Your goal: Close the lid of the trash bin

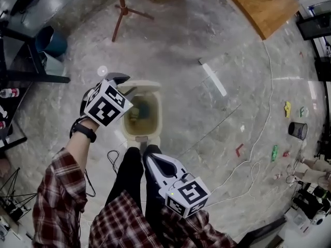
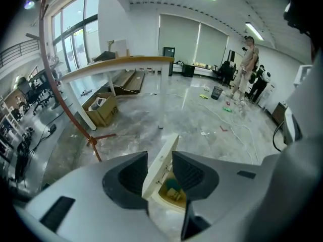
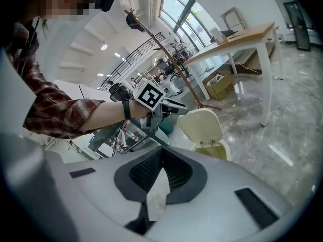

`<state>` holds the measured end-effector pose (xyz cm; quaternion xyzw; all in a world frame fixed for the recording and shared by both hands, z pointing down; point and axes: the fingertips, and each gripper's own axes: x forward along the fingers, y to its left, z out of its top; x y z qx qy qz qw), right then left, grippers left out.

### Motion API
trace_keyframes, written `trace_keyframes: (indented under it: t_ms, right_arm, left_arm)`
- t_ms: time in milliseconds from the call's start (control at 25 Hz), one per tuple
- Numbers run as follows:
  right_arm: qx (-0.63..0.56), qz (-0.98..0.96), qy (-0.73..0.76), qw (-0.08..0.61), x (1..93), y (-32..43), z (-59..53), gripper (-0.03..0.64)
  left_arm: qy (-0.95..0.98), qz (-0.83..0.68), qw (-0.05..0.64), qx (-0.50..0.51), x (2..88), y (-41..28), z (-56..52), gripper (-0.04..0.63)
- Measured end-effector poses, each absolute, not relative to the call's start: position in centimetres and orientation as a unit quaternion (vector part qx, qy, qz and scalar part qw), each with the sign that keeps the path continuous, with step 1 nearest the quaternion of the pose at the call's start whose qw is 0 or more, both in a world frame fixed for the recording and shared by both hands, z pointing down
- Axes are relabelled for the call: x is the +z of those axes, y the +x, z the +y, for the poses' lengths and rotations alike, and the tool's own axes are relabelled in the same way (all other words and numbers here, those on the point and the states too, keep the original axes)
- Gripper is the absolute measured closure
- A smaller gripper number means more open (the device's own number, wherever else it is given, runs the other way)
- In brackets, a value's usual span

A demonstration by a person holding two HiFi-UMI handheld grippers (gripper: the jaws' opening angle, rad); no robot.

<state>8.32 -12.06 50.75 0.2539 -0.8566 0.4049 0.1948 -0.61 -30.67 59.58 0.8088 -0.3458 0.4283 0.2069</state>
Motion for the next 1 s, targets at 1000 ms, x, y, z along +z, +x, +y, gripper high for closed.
trace_keyframes:
  t_ms: [1000]
  right_arm:
    - [0.441,-0.838,0.26,0.191,53.4,9.5,-11.1,0.604]
  left_arm:
    - [0.811,-0.219,0.313,0.442,63.6,2.6,-24.9,0.457]
